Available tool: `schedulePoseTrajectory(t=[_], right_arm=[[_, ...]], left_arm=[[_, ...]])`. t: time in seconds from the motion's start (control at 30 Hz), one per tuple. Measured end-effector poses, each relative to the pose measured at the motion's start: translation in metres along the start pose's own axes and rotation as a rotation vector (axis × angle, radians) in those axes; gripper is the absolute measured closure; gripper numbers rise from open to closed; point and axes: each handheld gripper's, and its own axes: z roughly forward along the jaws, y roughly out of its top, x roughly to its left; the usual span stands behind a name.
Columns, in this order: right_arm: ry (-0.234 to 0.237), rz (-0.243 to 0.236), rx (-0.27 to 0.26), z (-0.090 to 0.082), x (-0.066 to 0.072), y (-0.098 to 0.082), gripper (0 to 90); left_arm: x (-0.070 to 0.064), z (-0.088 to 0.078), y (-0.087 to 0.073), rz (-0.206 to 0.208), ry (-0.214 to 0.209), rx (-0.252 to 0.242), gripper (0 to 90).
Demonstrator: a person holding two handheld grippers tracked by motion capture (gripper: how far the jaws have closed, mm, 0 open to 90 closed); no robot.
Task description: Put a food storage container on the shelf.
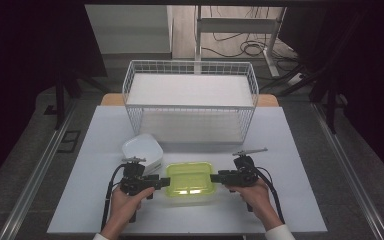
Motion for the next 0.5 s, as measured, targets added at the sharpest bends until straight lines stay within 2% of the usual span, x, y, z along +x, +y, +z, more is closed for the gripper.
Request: schedulePoseTrajectory(t=[0.1, 0.2, 0.27, 0.5], right_arm=[[0.010, 0.012, -0.001, 0.001, -0.002, -0.001, 53.5], [0.022, 0.023, 0.002, 0.002, -0.004, -0.001, 55.7], [0.032, 0.025, 0.009, 0.004, -0.005, -0.002, 57.4], [0.068, 0.043, 0.016, 0.009, -0.007, -0.002, 64.8]], left_arm=[[0.003, 0.004, -0.002, -0.015, 0.007, 0.011, 44.1], [0.006, 0.007, -0.003, -0.038, -0.004, 0.015, 45.2], [0.007, 0.010, -0.002, -0.038, -0.003, 0.024, 46.7], [0.008, 0.017, -0.002, -0.051, -0.012, 0.038, 58.1]])
